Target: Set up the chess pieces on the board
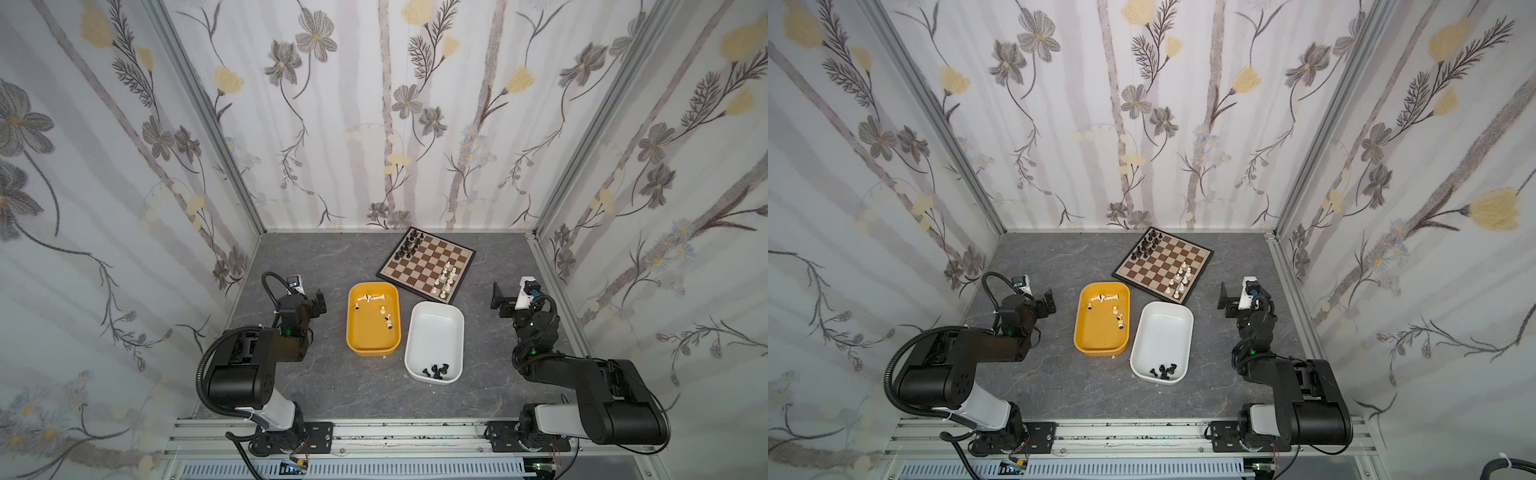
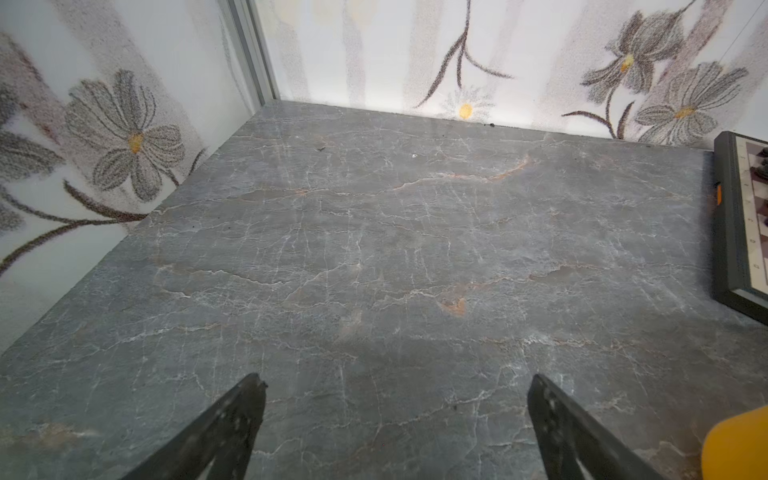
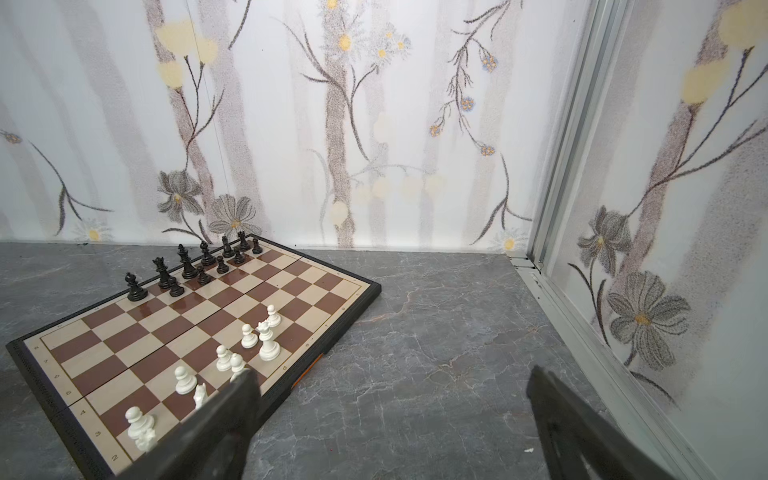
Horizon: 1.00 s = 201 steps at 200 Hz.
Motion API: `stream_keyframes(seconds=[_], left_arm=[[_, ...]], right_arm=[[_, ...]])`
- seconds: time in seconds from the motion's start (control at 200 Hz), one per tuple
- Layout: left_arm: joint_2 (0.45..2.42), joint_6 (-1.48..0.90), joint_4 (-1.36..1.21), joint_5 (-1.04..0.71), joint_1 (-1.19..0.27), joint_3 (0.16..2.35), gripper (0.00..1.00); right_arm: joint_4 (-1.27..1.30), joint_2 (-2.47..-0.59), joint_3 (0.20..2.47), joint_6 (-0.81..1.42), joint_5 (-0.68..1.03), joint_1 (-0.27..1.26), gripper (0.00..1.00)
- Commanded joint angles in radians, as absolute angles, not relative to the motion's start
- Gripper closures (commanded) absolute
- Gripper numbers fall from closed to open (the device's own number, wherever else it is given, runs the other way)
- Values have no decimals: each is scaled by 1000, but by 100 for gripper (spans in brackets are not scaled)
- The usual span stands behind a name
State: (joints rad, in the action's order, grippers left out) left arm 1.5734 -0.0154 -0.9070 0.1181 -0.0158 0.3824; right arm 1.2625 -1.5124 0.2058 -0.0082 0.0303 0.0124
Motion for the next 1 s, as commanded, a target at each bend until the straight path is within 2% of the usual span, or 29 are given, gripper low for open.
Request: stream_keyframes(seconds=[0.0,0.999], left_arm=[[1573,-20,-917,107,-15,390,0],[1573,-19,-918,107,-15,389,0]], right_arm=[[1304,-1514,210,-12,36,13,0],[1307,-1511,205,0,47,3,0]])
